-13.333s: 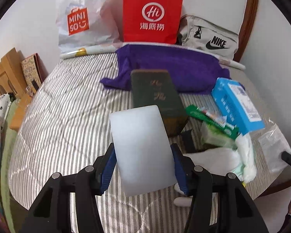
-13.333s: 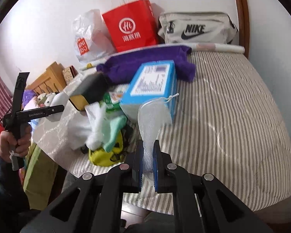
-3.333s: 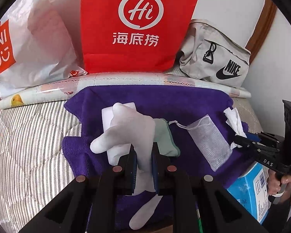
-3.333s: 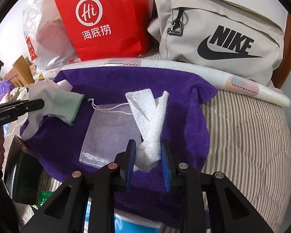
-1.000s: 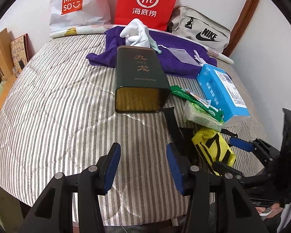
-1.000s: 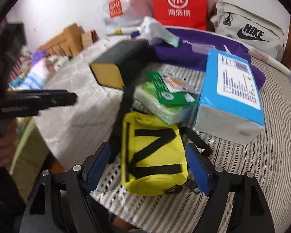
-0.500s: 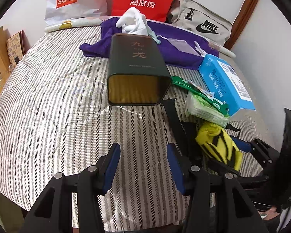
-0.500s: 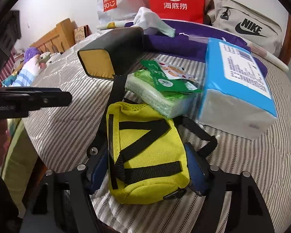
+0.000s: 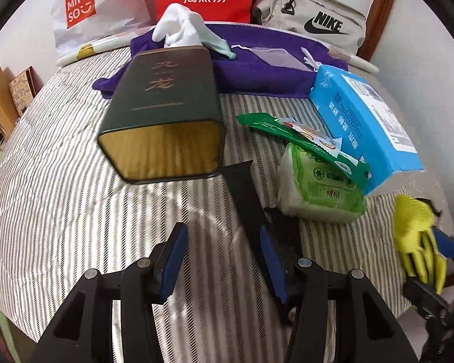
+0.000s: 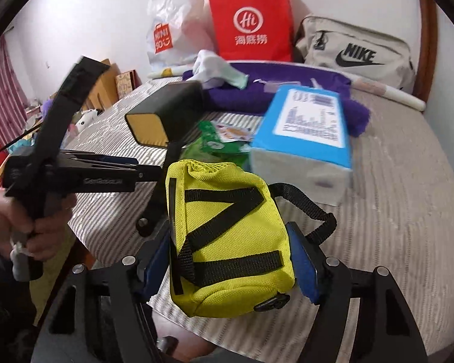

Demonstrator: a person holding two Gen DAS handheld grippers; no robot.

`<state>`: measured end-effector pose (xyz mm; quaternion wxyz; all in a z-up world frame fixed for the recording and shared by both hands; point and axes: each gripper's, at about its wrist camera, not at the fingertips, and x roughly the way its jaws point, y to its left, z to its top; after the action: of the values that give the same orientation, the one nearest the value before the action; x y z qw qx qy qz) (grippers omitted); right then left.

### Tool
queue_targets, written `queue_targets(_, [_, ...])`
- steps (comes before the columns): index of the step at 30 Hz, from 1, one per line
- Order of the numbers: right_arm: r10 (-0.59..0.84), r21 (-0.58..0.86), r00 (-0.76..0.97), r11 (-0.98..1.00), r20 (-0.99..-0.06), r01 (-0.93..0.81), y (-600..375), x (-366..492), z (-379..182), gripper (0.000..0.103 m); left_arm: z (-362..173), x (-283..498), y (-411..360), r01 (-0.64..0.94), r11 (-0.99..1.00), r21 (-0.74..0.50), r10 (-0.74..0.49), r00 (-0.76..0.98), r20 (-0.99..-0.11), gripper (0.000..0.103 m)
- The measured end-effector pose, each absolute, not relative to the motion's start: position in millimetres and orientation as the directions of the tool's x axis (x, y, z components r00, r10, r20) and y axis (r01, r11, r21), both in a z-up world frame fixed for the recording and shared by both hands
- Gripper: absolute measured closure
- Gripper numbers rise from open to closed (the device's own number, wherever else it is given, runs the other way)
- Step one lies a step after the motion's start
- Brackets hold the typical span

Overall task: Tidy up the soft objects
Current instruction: 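Grasp the yellow mesh pouch with the right tool while the left tool grasps a black watch strap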

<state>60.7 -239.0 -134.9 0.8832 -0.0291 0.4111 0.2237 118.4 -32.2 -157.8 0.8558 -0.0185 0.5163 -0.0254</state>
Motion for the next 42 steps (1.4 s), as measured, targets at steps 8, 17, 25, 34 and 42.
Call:
queue_targets(8, [0.337, 0.158, 0.575, 0.928, -0.746, -0.338, -272, 71, -147, 0.032, -162, 131, -46, -0.012, 1.0, 0.012, 0.017, 0.49, -0.872, 0.052])
queue_targets(17, [0.363, 0.179, 0.559, 0.917, -0.746, -0.356, -266, 73, -153, 0.032, -163, 117, -46, 0.053, 0.998, 0.036, 0.006, 0.484, -0.875, 0.05])
queue_targets(25, [0.374, 0.192, 0.545, 0.913, -0.75, -0.361, -265, 74, -155, 0.032, -163, 126, -55, 0.052, 0.998, 0.029, 0.001, 0.477, -0.879, 0.044])
queue_targets(34, [0.37, 0.185, 0.553, 0.914, -0.747, -0.361, -268, 72, -152, 0.032, -160, 103, -39, 0.133, 0.99, 0.051, -0.023, 0.499, -0.866, 0.074])
queue_targets(42, [0.377, 0.187, 0.548, 0.91, -0.746, -0.371, -265, 71, -152, 0.032, -158, 98, -18, 0.137, 0.99, 0.018, -0.049, 0.473, -0.879, 0.077])
